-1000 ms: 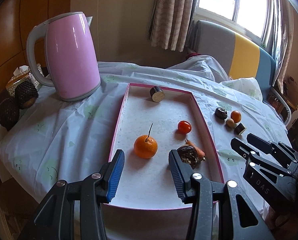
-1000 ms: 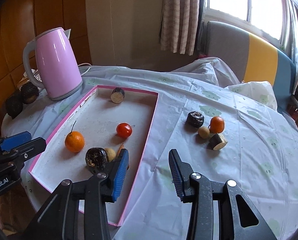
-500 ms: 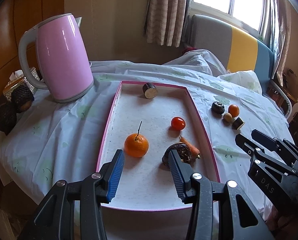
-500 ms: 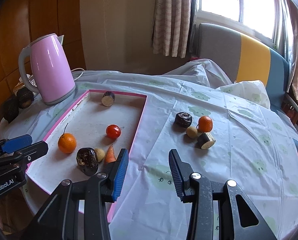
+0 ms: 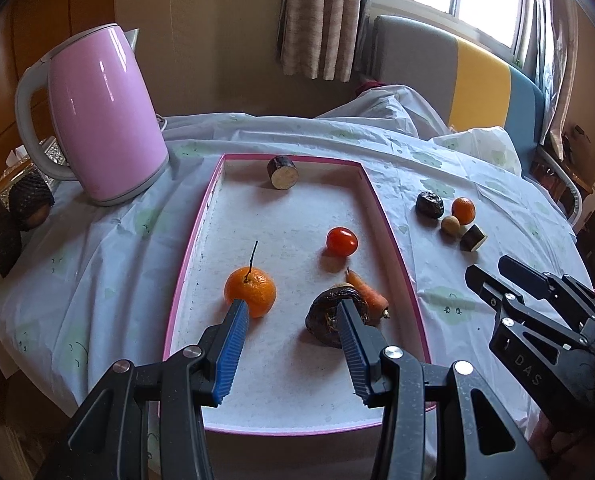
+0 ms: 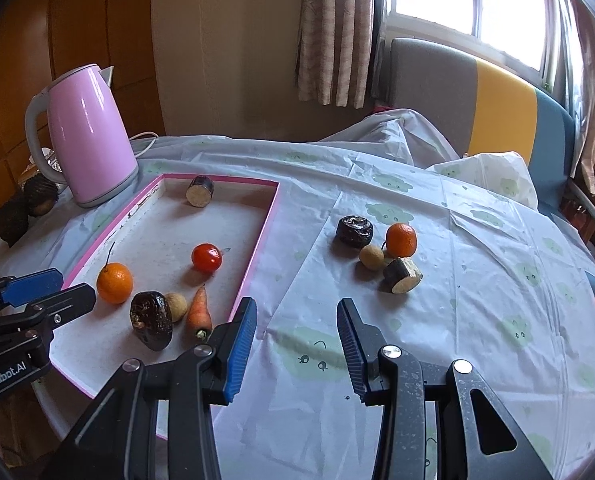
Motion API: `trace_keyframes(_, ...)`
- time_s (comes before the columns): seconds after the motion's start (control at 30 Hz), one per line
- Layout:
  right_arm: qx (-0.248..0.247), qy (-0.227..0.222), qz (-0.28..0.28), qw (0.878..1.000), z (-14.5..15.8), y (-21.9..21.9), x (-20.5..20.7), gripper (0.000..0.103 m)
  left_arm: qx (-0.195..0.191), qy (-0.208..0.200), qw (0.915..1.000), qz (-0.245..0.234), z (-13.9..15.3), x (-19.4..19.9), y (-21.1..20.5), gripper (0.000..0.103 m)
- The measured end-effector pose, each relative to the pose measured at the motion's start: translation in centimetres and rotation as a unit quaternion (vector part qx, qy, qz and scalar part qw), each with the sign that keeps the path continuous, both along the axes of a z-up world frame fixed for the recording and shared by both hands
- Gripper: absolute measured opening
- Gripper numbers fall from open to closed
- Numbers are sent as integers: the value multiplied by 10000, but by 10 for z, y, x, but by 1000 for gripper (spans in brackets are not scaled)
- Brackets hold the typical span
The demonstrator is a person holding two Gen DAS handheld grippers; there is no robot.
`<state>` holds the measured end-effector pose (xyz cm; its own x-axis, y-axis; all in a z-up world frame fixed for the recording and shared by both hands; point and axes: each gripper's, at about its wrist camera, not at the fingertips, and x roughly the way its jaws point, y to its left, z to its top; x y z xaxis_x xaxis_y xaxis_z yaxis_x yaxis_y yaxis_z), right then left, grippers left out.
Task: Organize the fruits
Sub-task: 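Reach the left gripper to the second dark taro while the right gripper reaches to the cut yam slice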
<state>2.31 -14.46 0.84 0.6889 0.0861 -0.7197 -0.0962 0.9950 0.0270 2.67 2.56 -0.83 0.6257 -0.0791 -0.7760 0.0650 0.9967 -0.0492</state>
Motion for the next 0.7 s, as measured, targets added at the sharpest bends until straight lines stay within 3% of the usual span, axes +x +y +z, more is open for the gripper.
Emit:
trace_keyframes(0.2,75,224,-203,9995,-18,-23,14,46,-146,96,9996,-207,0,19,-15,47)
trace_keyframes(0.5,373,560,-1028,9924,-48,-107,43,47,-182,153,9975,-671,6,61,-61,47)
trace_keyframes(0.7,663,650,-1077,9898,-58,-128,52,47,-264,264,9941,-1016,2,85,-90,47)
